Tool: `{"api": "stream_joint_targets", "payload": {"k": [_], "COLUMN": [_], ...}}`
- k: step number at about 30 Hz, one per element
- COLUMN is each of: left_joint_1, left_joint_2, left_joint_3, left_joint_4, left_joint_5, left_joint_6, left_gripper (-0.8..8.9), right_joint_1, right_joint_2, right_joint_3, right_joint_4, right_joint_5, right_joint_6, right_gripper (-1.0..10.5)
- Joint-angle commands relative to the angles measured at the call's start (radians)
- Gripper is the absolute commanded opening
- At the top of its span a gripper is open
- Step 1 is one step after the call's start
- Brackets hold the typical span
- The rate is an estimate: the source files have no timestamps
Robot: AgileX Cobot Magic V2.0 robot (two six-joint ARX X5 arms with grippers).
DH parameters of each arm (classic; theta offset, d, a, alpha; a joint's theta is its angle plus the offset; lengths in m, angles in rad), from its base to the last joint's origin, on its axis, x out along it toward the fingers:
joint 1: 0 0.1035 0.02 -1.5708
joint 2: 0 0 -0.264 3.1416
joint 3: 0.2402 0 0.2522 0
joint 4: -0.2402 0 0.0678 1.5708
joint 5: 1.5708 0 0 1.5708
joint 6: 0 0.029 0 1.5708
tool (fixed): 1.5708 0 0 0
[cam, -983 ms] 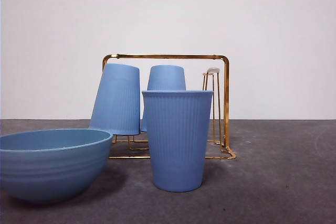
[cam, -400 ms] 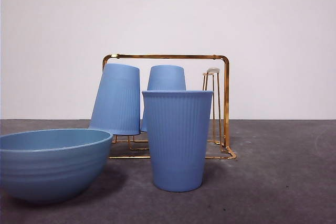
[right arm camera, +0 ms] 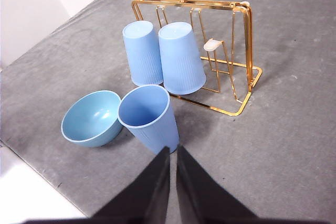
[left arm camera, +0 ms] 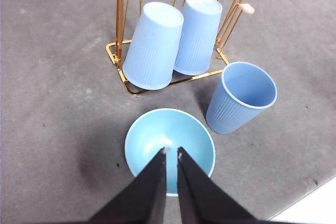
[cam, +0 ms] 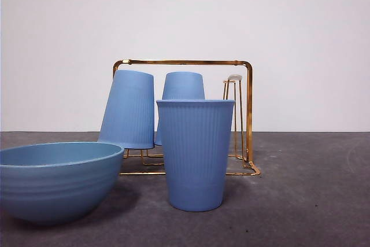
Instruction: Right arm lift cup from the cupboard, then place it on the right of the bowl
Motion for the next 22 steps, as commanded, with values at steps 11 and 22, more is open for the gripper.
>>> {"api": "stream_joint_targets", "payload": {"k": [11, 22], "left_joint_1": [-0.007, 0.415], "left_joint_2": [-0.007, -0.093], "left_joint_3": [-0.001, -0.051], "left_joint_4": [0.013, 0.068], "left_joint_5": [-0.005, -0.012], "left_joint_6": [-0.001, 0.168], "left_gripper": [0.25, 0.25], "right_joint_1": [0.008, 0.008], "right_joint_2": [0.002, 0.002], "right_joint_3": [0.012, 0.012], "right_joint_4": [0.007, 0.006], "right_joint_5": [0.009, 0.009], "right_joint_6": [-0.005, -0.005], "right_gripper": [0.1, 0.1]}}
